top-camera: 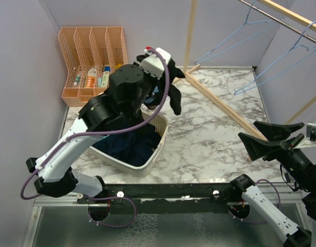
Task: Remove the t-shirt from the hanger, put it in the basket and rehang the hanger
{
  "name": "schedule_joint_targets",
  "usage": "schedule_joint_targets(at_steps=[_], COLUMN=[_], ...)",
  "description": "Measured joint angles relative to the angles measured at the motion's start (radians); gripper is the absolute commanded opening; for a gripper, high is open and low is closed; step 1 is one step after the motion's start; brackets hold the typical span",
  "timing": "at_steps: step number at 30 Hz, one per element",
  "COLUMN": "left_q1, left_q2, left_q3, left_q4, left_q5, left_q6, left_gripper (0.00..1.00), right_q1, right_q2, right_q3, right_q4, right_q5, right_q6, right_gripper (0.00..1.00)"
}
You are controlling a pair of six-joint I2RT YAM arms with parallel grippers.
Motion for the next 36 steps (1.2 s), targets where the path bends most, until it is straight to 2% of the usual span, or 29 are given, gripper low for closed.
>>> schedule_joint_targets(at_steps=[5,11,23,29,36], left_q1=[0.000,0.000,0.000,0.003,0.073], left_q2=[-0.148,-0.269,-0.485,-0.470,-0.401], left_q3=[-0.129,-0.297,-0.673,-0.784,-0.940], left_q4=[0.051,0.072,-0.039,-0.108,-0.128], left_q5=[-0.126,-0.195,-0.232,-0.224,-0.037], left_q6=[0.048,0.028,-0.211,-0.353,-0.492], left_gripper=[0.00,0.00,0.00,0.00,0.02], right_q1=[0.000,0.000,0.000,0.000,0.000], right_q2=[0.006,0.022,0.080,0.088,0.089], right_q3=[-0.011,-0.027,-0.109,-0.142,-0.165], right_q4=[0.000,0.007,0.034,0.052,0.078], right_q5=[0.000,0.000,-0.005,-0.008,-0.013], right_q6=[0.000,0.005,0.031,0.043,0.048], right_gripper=[0.77,0.77,0.76,0.76,0.76])
